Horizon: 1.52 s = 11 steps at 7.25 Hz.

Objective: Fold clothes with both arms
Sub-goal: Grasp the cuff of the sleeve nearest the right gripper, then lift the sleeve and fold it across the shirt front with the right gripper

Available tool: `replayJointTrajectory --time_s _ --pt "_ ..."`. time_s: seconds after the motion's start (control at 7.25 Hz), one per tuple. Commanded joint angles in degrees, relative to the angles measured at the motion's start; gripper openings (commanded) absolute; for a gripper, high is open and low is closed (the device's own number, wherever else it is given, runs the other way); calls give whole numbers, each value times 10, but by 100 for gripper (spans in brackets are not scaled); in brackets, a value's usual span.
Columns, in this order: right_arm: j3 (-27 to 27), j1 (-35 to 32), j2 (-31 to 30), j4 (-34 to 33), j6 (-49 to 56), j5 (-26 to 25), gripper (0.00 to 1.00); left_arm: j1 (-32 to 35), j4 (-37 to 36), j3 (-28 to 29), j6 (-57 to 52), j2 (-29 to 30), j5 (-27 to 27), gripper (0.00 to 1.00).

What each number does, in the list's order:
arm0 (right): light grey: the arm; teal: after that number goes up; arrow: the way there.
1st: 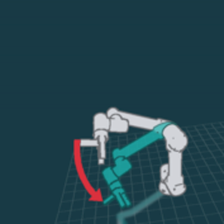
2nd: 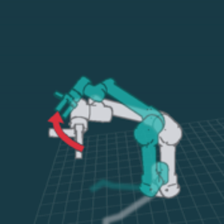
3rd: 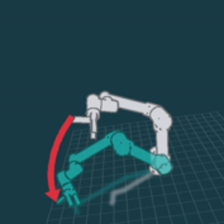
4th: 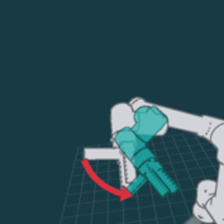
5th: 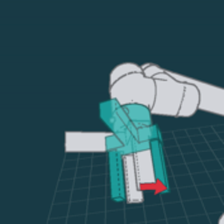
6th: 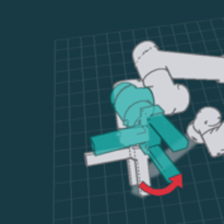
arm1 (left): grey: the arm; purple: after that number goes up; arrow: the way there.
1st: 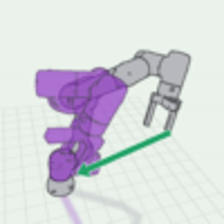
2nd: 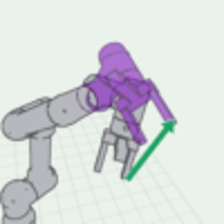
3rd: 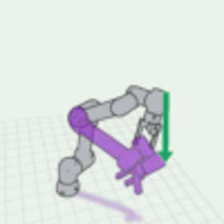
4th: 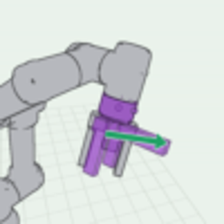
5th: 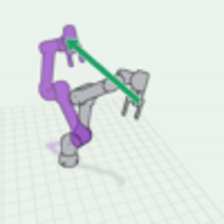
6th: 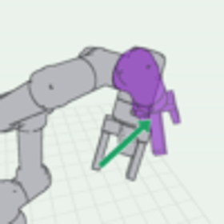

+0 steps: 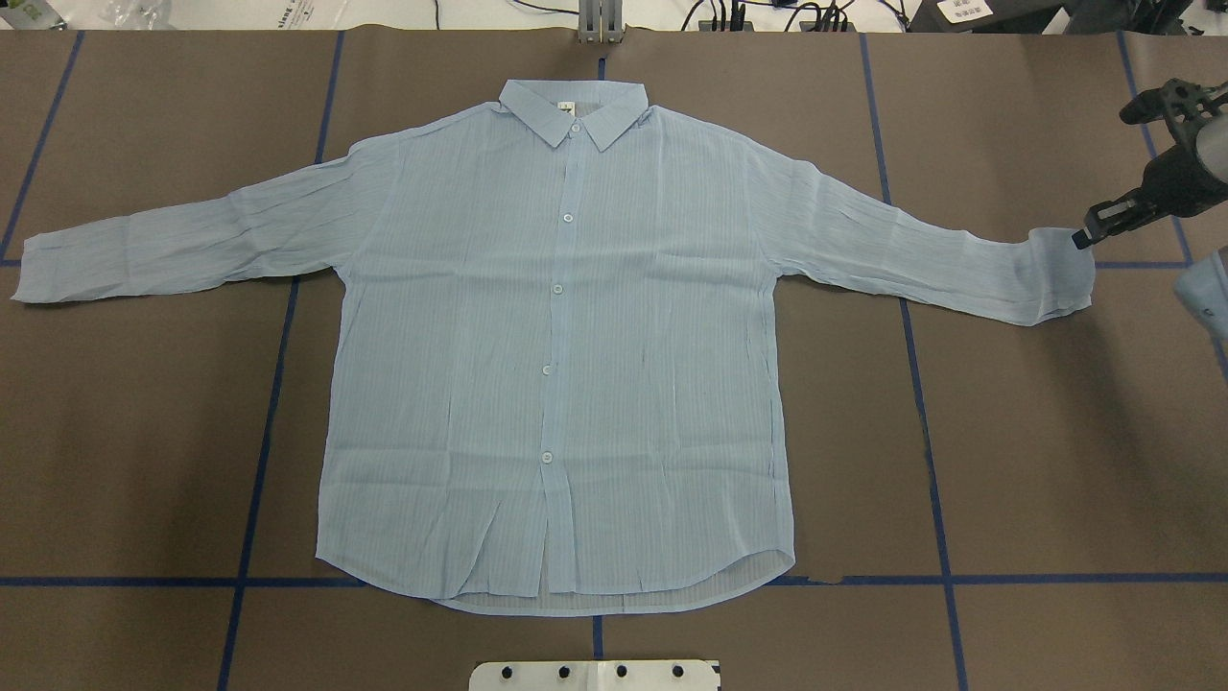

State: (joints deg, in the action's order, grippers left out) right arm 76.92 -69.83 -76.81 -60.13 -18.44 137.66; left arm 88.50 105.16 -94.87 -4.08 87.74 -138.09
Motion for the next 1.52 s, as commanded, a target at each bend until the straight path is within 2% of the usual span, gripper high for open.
replayJointTrajectory --time_s 0.0,0.41,0.55,0.83,0.97,1.24,1.38 --pt "56 -6 38 -6 -52 16 0 3 2 -1 0 1 3 100" --pt "82 52 124 -5 -274 10 0 5 5 3 0 3 4 100" --pt "83 96 163 -4 -366 -41 0 5 5 6 0 4 4 100" --pt "79 183 229 -22 -515 -176 0 5 7 10 0 5 4 100" --pt "78 202 263 -50 -524 -203 0 6 8 12 -1 6 3 100" --pt "68 221 304 -47 -499 -216 0 6 8 13 -1 5 4 100" --pt "32 240 348 -46 -495 -232 0 6 8 14 -1 5 4 100"
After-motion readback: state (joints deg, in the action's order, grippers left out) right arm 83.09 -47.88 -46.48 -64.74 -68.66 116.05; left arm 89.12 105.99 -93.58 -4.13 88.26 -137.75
